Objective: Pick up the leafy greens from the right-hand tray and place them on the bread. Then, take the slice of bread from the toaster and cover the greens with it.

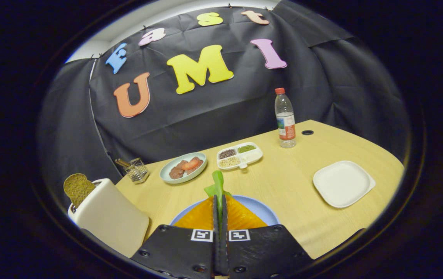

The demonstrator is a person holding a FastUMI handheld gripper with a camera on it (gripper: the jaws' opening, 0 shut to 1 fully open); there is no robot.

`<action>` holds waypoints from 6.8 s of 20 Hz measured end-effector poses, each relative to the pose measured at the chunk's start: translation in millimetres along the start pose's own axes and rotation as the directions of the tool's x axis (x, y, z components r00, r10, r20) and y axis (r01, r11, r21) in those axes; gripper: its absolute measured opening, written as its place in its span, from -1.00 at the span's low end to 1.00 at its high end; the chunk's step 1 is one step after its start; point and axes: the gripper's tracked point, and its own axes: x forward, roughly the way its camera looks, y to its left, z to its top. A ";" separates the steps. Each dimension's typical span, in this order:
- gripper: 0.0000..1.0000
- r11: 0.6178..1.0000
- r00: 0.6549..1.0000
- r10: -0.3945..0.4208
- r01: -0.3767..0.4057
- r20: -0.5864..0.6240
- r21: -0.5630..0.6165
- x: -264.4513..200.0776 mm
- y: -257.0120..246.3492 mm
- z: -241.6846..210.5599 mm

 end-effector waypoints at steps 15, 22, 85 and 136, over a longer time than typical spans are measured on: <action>0.12 0.999 0.999 0.051 -0.051 -0.010 -0.018 -4.5 30.9 -16.8; 0.92 0.984 0.988 -0.007 0.035 0.156 -0.173 -54.5 51.2 27.2; -0.78 0.989 0.988 -0.036 0.056 0.150 -0.134 -57.3 95.4 39.5; 0.91 0.973 0.952 -0.062 0.124 0.301 -0.192 -263.6 -27.0 12.4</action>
